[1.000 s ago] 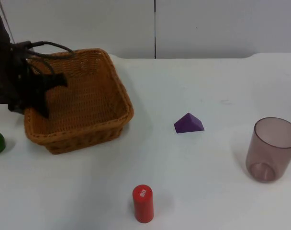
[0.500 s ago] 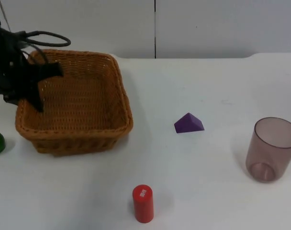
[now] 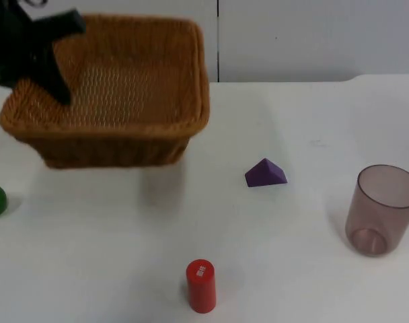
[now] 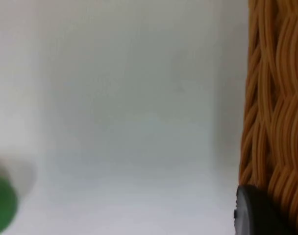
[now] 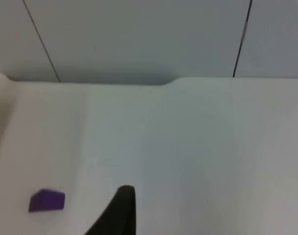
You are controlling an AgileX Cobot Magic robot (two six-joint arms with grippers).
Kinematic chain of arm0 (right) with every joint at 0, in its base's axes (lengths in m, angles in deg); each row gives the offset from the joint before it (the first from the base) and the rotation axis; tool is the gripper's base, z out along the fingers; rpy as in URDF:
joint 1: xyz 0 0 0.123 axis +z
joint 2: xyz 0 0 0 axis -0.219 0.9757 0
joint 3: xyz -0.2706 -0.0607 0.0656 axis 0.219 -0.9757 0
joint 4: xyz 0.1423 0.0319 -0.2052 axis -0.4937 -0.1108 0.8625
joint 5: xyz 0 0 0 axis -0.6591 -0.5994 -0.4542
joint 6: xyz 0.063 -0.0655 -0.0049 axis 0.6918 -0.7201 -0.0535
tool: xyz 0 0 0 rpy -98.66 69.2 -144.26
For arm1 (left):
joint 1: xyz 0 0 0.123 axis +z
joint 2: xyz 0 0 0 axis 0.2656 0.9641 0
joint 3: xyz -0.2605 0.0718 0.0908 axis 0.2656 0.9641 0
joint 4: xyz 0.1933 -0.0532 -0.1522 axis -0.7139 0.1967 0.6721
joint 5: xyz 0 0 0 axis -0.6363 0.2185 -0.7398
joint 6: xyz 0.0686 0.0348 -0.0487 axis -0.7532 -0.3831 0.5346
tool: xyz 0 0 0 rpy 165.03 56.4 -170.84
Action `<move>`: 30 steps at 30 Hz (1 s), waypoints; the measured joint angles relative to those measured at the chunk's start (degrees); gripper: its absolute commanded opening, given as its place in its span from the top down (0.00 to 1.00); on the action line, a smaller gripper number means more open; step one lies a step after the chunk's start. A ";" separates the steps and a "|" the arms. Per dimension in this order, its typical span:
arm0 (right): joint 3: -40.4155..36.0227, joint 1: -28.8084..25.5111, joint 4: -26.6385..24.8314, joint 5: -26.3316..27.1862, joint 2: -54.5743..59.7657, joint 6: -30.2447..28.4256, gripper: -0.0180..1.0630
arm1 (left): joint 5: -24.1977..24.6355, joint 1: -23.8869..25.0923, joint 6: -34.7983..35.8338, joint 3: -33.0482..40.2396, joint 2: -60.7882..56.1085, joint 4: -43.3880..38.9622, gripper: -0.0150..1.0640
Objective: Pick up the basket with the left hand and place the triangular block into the basket with the right hand.
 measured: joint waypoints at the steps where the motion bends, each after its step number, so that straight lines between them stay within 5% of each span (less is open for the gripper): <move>1: 0.00 0.00 0.00 0.00 0.00 0.00 0.02 | 0.00 0.00 0.00 0.00 0.00 0.00 0.99; 12: 0.00 0.00 -6.06 -4.91 0.00 -9.89 0.02 | -2.26 1.19 1.24 8.42 -10.80 3.76 0.99; 17: 0.13 0.00 -17.59 -4.69 5.78 -23.14 0.02 | -1.57 1.62 0.70 9.91 -11.12 5.71 0.99; 20: 0.90 0.81 -19.59 -4.10 10.81 -27.08 0.02 | -1.57 1.62 0.70 9.91 -11.25 6.62 0.99; 30: 13.16 12.41 -16.18 3.96 31.96 -42.49 0.02 | -1.57 1.62 0.70 9.91 -11.25 6.76 0.99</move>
